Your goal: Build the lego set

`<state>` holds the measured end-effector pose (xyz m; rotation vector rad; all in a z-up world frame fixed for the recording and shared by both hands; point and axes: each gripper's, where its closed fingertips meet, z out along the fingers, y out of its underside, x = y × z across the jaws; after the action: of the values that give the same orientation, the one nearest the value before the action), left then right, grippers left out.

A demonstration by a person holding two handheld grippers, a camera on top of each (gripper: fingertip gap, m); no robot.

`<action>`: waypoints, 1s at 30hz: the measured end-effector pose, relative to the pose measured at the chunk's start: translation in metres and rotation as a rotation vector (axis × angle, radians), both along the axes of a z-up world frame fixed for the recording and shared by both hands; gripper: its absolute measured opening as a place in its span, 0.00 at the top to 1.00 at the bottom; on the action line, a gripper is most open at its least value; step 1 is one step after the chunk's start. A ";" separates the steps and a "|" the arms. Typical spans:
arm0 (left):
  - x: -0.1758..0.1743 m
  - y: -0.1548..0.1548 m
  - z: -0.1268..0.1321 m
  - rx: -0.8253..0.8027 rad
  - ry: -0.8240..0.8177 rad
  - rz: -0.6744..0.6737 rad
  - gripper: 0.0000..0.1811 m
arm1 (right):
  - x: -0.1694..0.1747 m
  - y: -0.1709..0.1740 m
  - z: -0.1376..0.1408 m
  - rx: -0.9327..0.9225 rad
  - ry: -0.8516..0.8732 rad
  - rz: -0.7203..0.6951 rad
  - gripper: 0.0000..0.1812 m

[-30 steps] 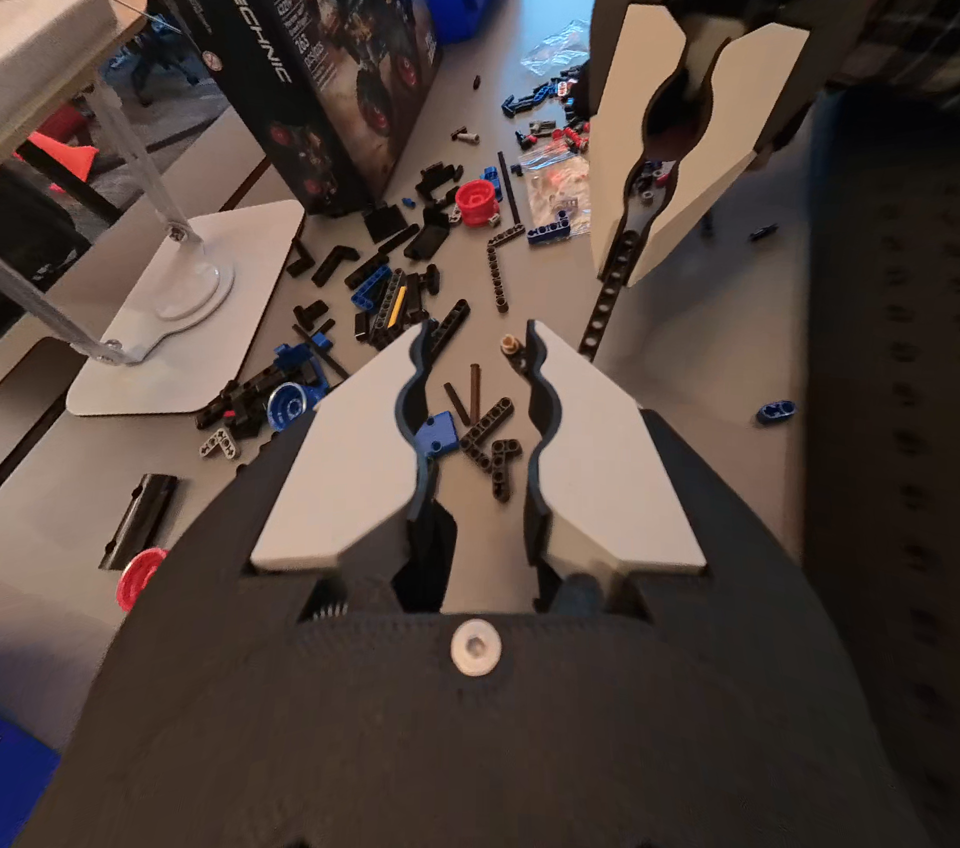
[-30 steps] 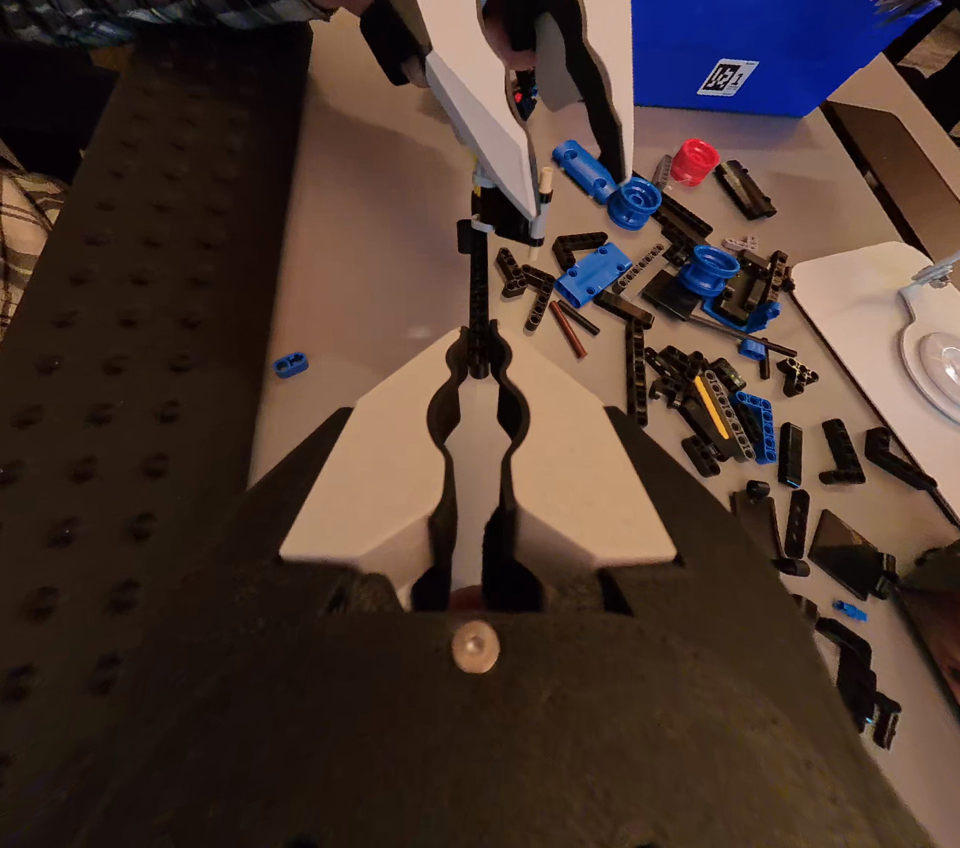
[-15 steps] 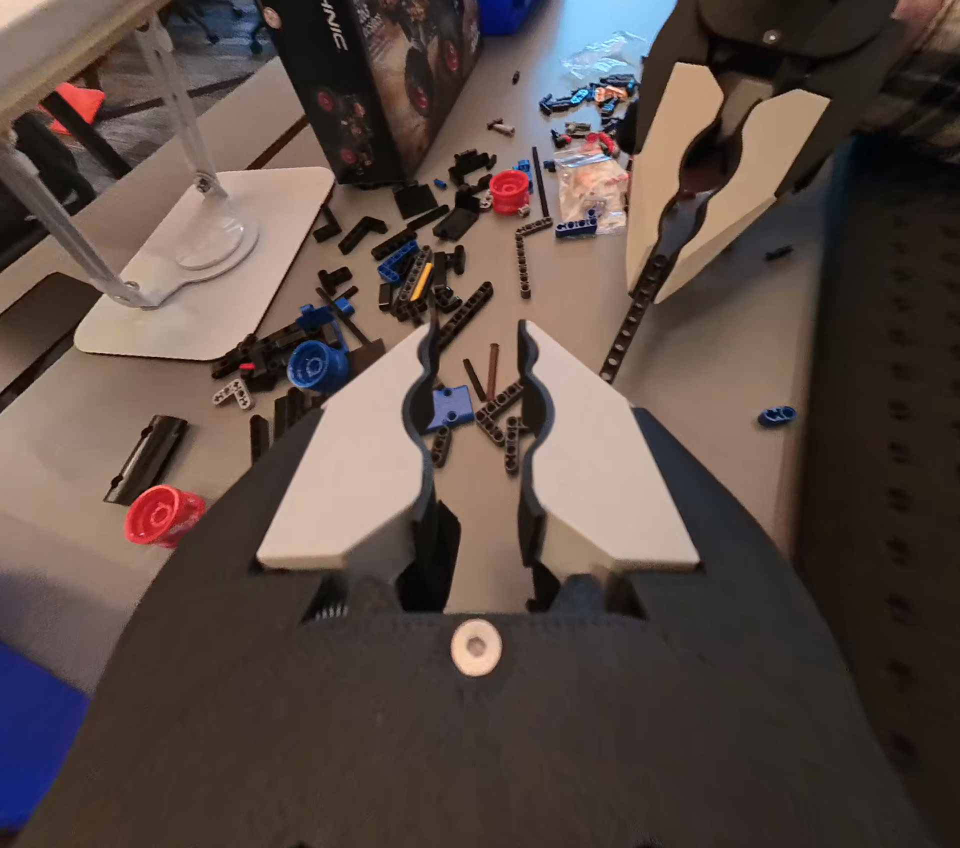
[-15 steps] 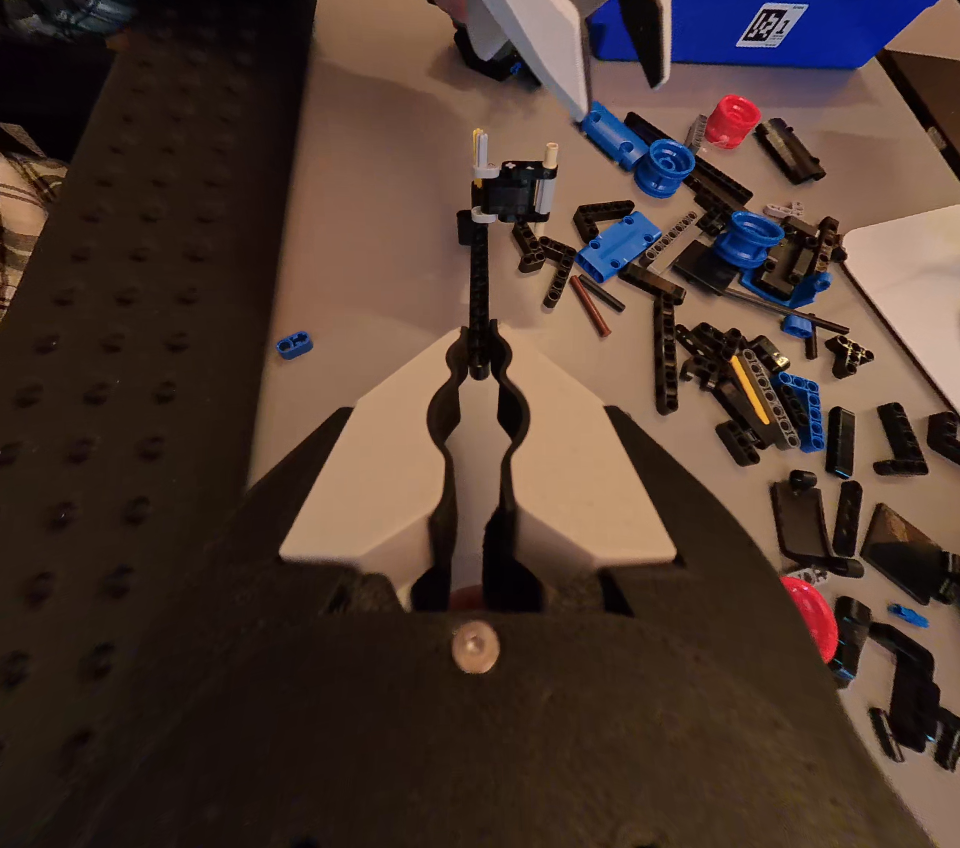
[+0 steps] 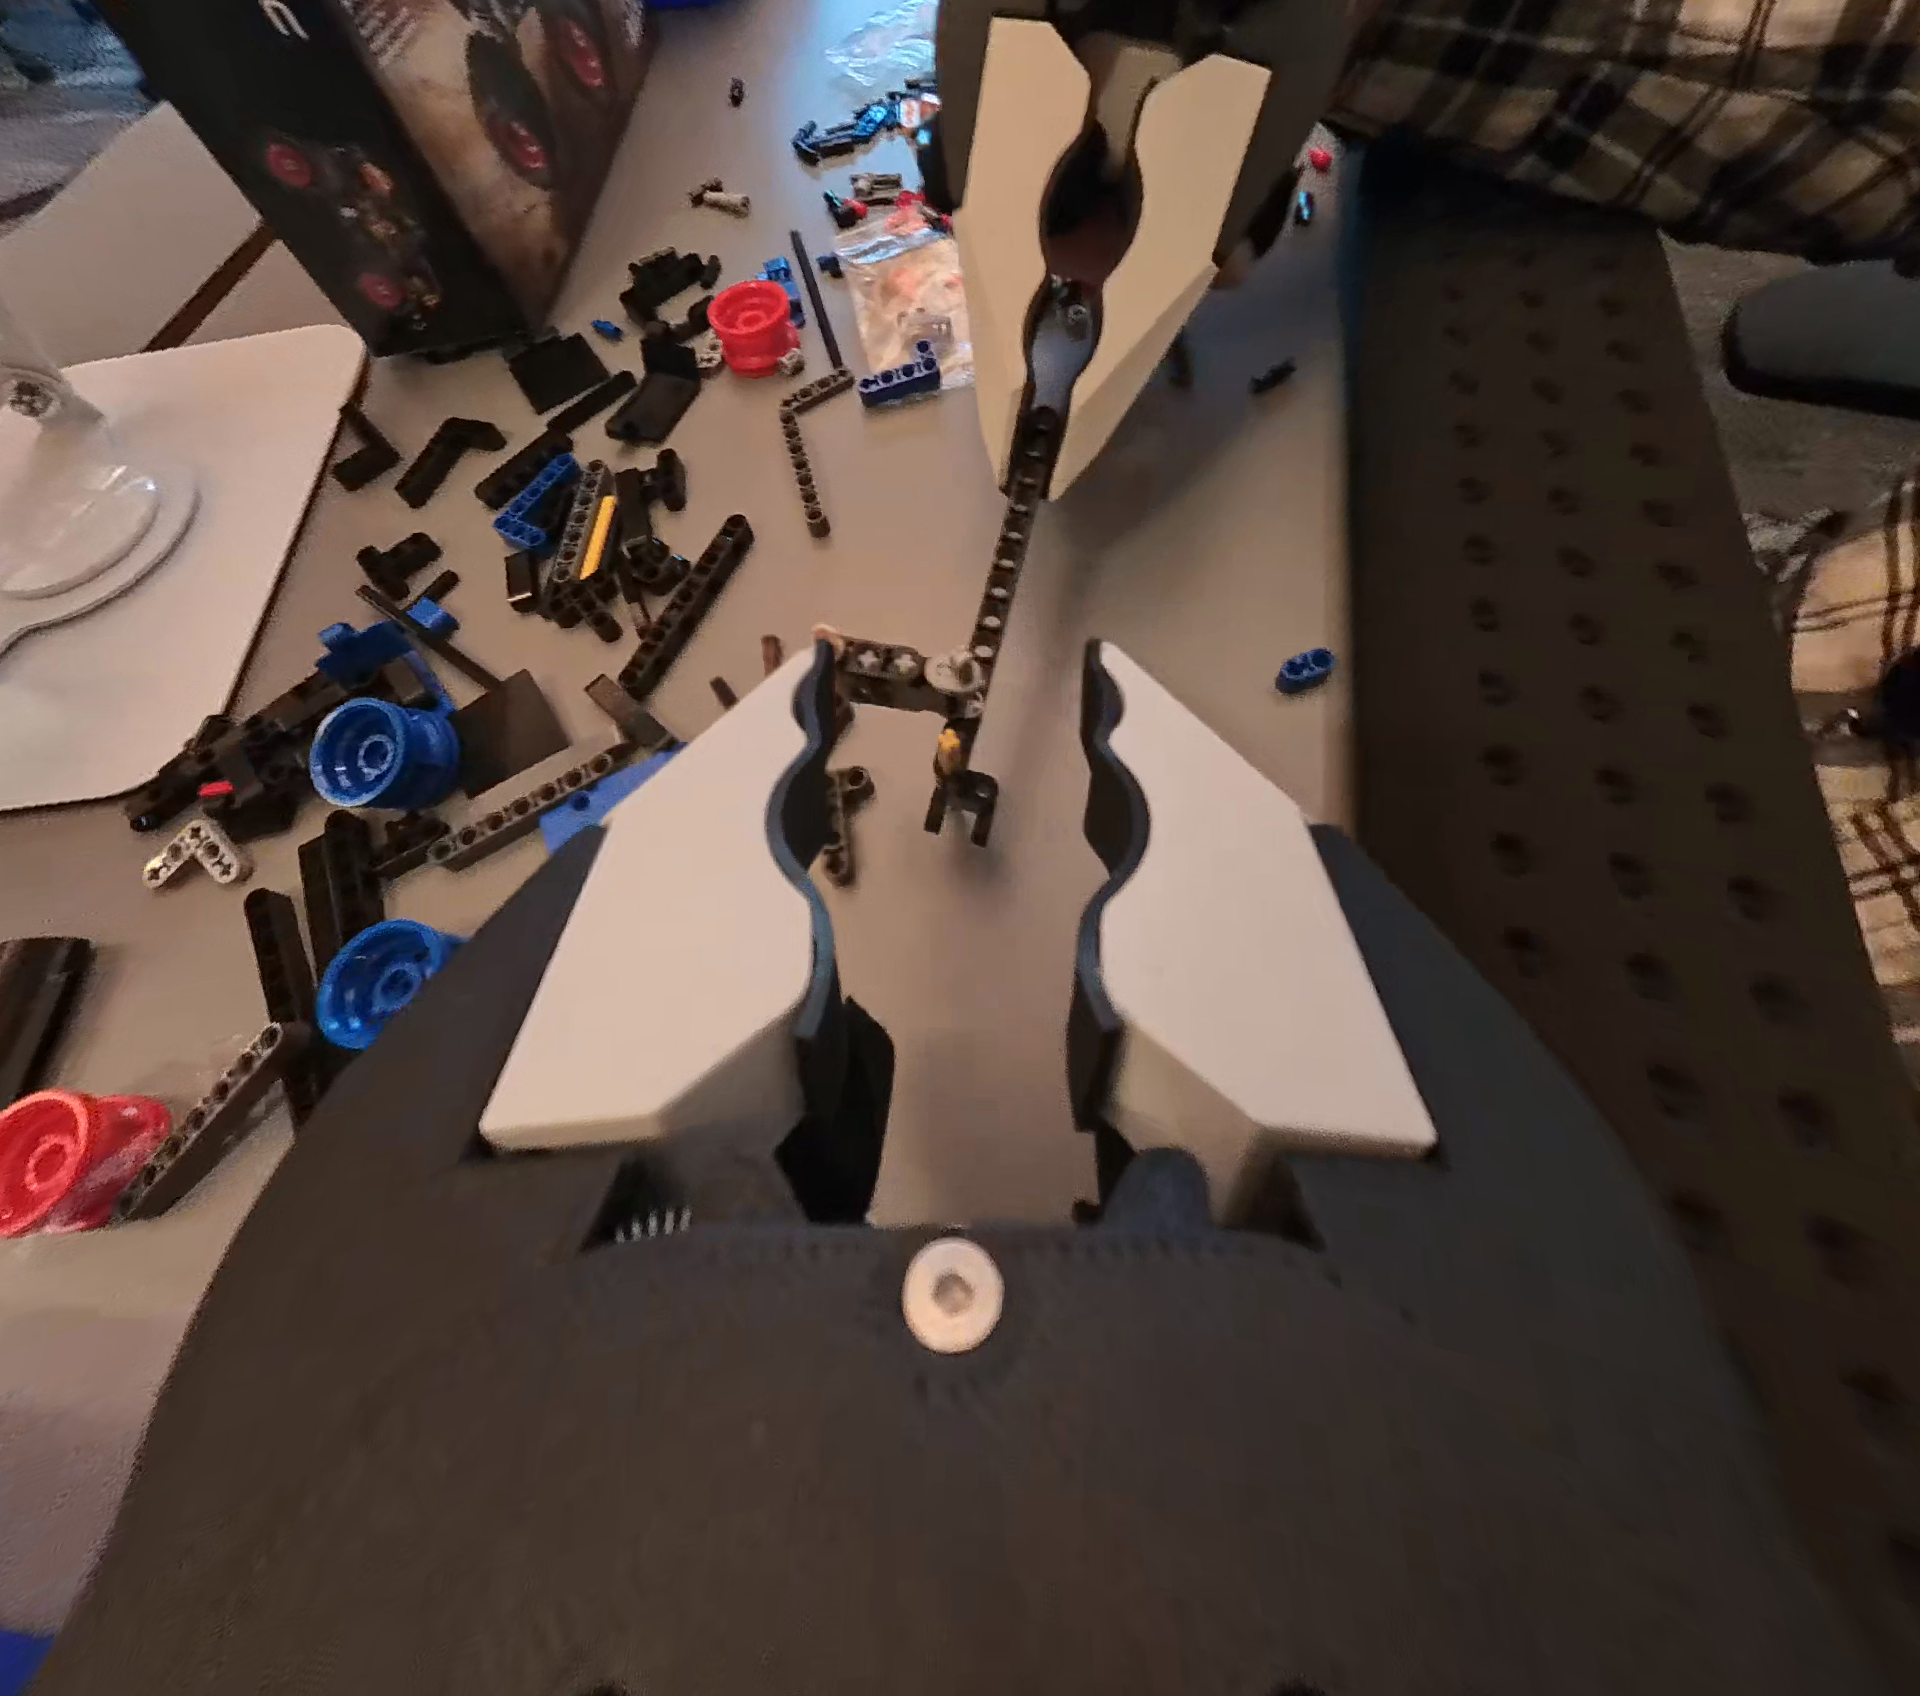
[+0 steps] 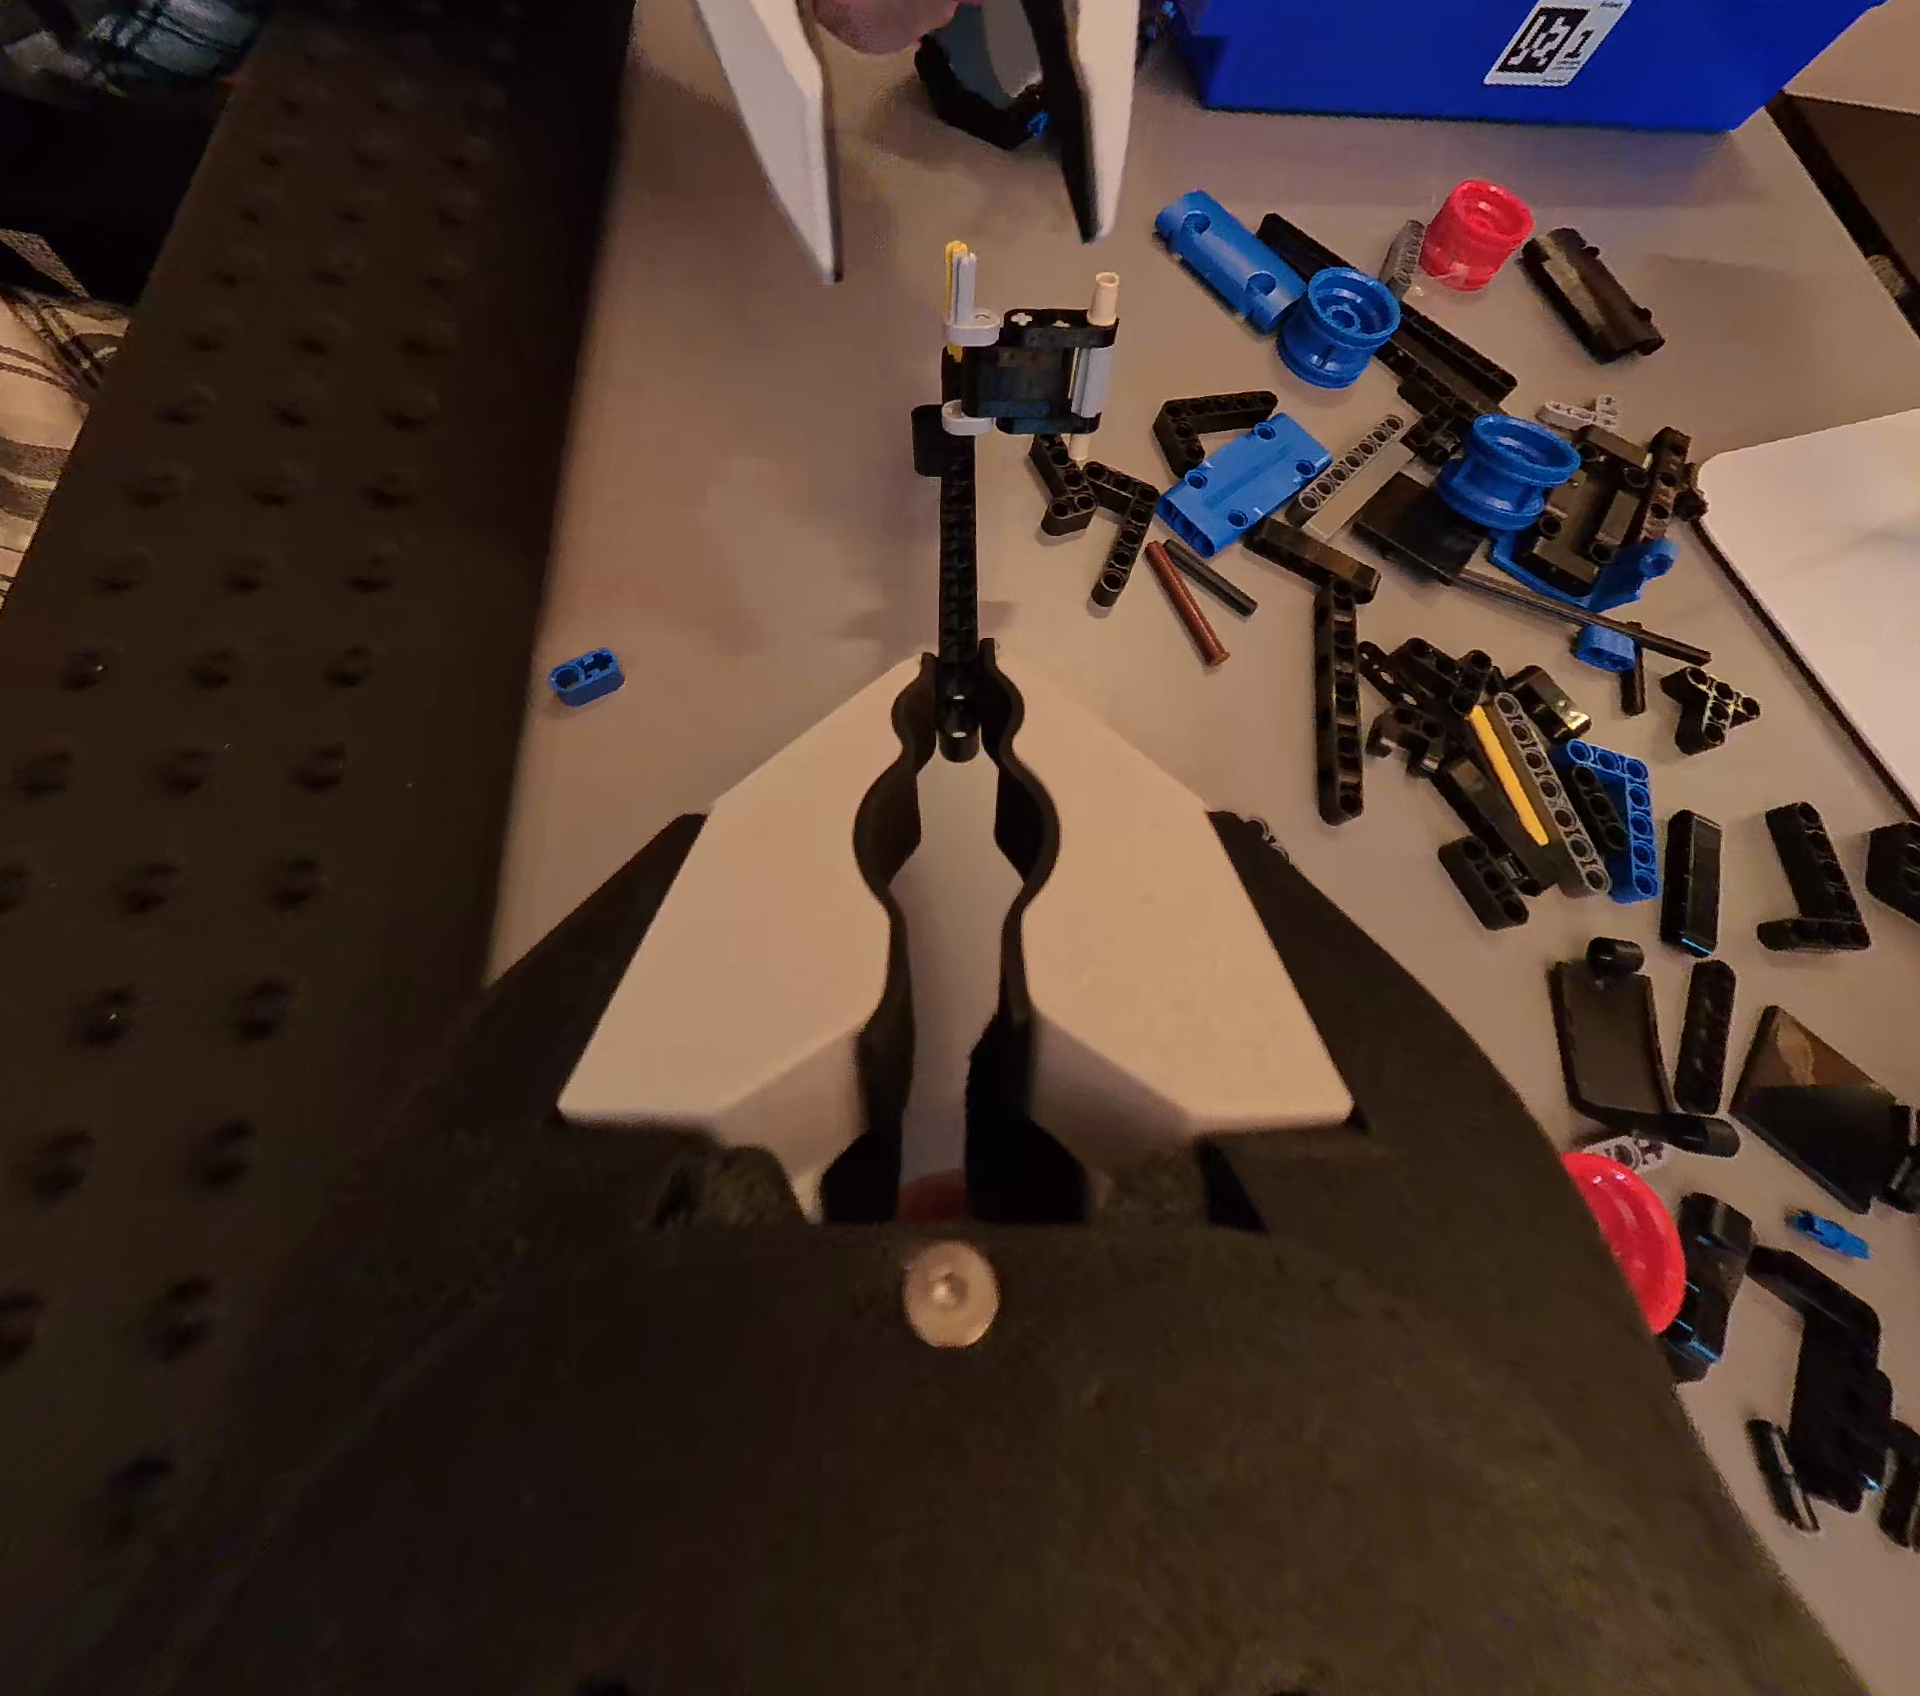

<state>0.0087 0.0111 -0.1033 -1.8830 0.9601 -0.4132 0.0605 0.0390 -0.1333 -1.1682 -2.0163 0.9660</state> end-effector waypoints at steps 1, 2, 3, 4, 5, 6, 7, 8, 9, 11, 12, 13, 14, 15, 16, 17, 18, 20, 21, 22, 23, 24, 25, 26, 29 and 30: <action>0.002 -0.002 -0.003 -0.005 0.012 -0.010 0.75 | 0.000 0.000 0.000 0.001 0.000 0.001 0.97; 0.002 -0.003 -0.008 -0.012 0.033 -0.010 0.75 | 0.000 0.000 0.000 0.002 0.000 0.001 0.97; 0.002 -0.003 -0.014 -0.022 0.060 -0.006 0.75 | 0.000 0.000 0.000 0.004 0.001 0.002 0.97; 0.002 -0.004 -0.021 -0.034 0.088 -0.006 0.75 | 0.000 0.000 0.000 0.006 0.003 0.003 0.97; 0.001 -0.004 -0.027 -0.047 0.114 -0.008 0.75 | 0.000 0.000 0.000 0.007 0.003 0.004 0.97; 0.002 -0.004 -0.033 -0.061 0.136 -0.010 0.76 | 0.000 0.000 0.000 0.008 0.004 0.004 0.97; 0.002 -0.005 -0.038 -0.075 0.153 -0.015 0.76 | 0.000 0.000 0.000 0.011 0.005 0.004 0.97; 0.003 -0.005 -0.042 -0.085 0.164 -0.023 0.76 | 0.000 0.000 0.000 0.014 0.006 0.005 0.97; 0.004 -0.006 -0.045 -0.093 0.169 -0.030 0.76 | 0.000 0.000 0.000 0.015 0.007 0.005 0.97; 0.006 -0.006 -0.049 -0.103 0.179 -0.037 0.77 | 0.000 -0.001 0.001 0.019 0.010 0.006 0.97; 0.006 -0.006 -0.051 -0.106 0.187 -0.038 0.79 | 0.001 -0.001 0.001 0.021 0.011 0.006 0.97; 0.005 -0.005 -0.052 -0.107 0.194 -0.035 0.79 | 0.001 -0.001 0.001 0.022 0.012 0.006 0.97; 0.005 -0.005 -0.053 -0.108 0.200 -0.033 0.80 | 0.001 -0.001 0.001 0.023 0.013 0.006 0.97; 0.005 -0.005 -0.053 -0.108 0.201 -0.033 0.80 | 0.001 -0.001 0.001 0.025 0.013 0.007 0.97; 0.004 -0.004 -0.053 -0.106 0.202 -0.030 0.82 | 0.000 -0.001 0.001 0.028 0.014 0.007 0.97; 0.004 -0.004 -0.053 -0.104 0.204 -0.027 0.83 | 0.000 -0.001 0.001 0.029 0.016 0.008 0.97; 0.004 -0.003 -0.053 -0.102 0.204 -0.026 0.84 | 0.001 -0.001 0.001 0.029 0.016 0.008 0.97; 0.004 -0.003 -0.053 -0.099 0.205 -0.026 0.85 | 0.001 -0.001 0.001 0.031 0.018 0.009 0.97; 0.003 -0.003 -0.053 -0.097 0.206 -0.026 0.85 | 0.001 -0.001 0.001 0.032 0.019 0.009 0.97; 0.003 -0.002 -0.054 -0.098 0.206 -0.026 0.85 | 0.001 -0.001 0.001 0.033 0.020 0.009 0.97; 0.003 -0.002 -0.054 -0.099 0.207 -0.026 0.85 | 0.001 -0.001 0.001 0.033 0.020 0.009 0.97; 0.003 -0.002 -0.054 -0.100 0.208 -0.026 0.85 | 0.001 -0.001 0.001 0.034 0.021 0.009 0.97; 0.003 -0.002 -0.055 -0.102 0.209 -0.027 0.85 | 0.002 -0.001 0.001 0.034 0.021 0.010 0.97; 0.003 -0.002 -0.056 -0.104 0.211 -0.027 0.86 | 0.002 -0.001 0.001 0.033 0.021 0.010 0.97; 0.002 -0.002 -0.057 -0.107 0.220 -0.026 0.86 | 0.002 -0.001 0.001 0.031 0.021 0.010 0.97; 0.002 -0.003 -0.057 -0.107 0.220 -0.027 0.87 | 0.002 -0.001 0.001 0.030 0.020 0.011 0.97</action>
<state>0.0108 0.0085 -0.1603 -2.0453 1.1289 -0.2818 0.0622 0.0381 -0.1325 -1.1281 -2.0163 0.9461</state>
